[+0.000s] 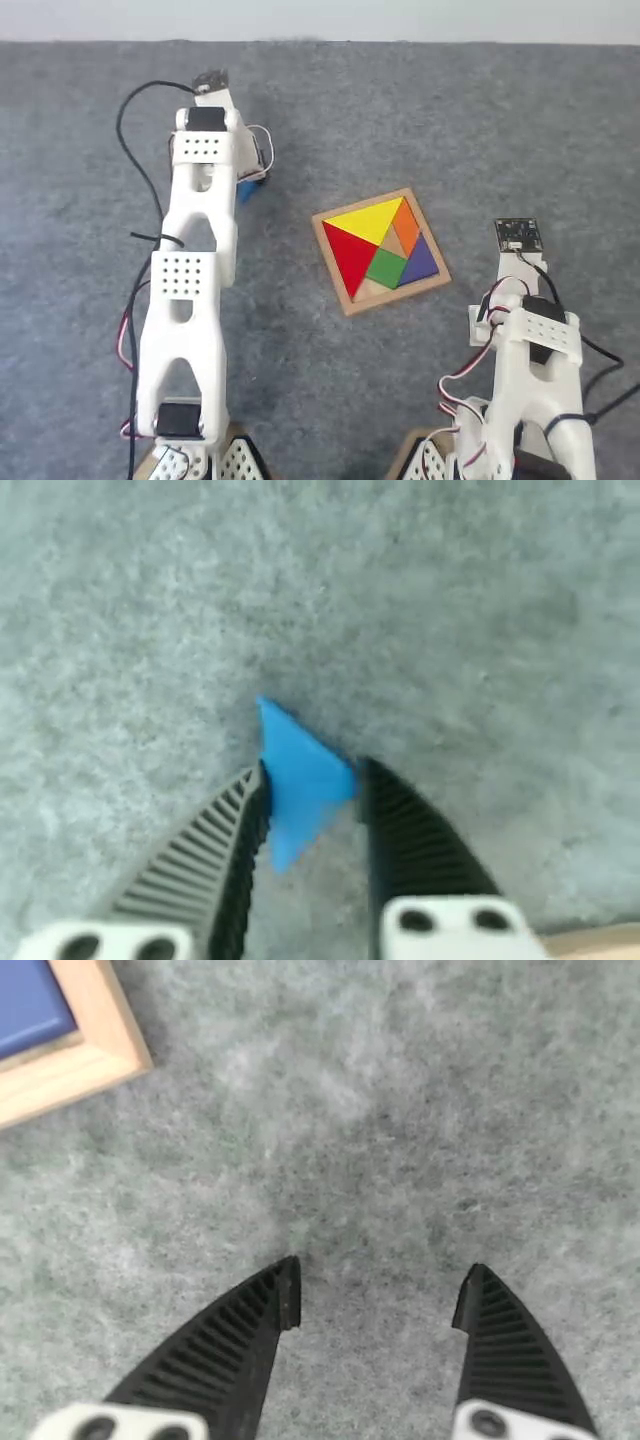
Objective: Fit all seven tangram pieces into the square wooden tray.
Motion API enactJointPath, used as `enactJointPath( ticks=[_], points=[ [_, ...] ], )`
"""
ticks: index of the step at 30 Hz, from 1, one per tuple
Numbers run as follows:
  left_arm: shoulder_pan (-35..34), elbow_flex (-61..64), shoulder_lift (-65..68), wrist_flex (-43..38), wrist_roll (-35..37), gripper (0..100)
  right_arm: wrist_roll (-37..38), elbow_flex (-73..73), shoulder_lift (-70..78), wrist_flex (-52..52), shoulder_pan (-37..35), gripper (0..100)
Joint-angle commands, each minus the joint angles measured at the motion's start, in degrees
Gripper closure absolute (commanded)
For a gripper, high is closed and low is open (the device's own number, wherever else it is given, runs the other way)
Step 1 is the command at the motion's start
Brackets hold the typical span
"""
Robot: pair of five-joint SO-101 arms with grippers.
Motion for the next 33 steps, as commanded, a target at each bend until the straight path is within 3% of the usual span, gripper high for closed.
enactJointPath(
  ticks=[1, 10, 17, 21, 26, 30, 33],
  points=[
    [0.26, -0.48, -0.53, 0.44, -2.11, 99, 0.53, -0.18, -1.89, -0.48, -0.31, 73.5],
    [1.05, 0.04, -1.14, 6.33, -9.58, 99, 0.53, -0.18, -1.89, -0.66, -0.31, 73.5],
    [0.97, 11.47, -9.32, 6.15, -12.66, 99, 0.53, -0.18, -1.89, -0.75, -0.40, 73.5],
    [-2.11, 5.58, -14.68, 0.53, -12.75, 99, 0.53, -0.18, -1.89, -0.75, -0.40, 73.5],
    [-3.25, 3.21, -12.22, -12.13, -12.57, 99, 0.53, -0.18, -1.89, -0.75, -0.40, 73.5],
    [-3.96, 1.98, -10.55, -13.10, -12.66, 99, 0.53, -0.18, -1.89, -0.84, -0.40, 73.5],
    [-3.60, 2.33, -9.05, -19.43, -12.75, 99, 0.53, -0.18, -1.89, -0.84, -0.40, 73.5]
  ],
)
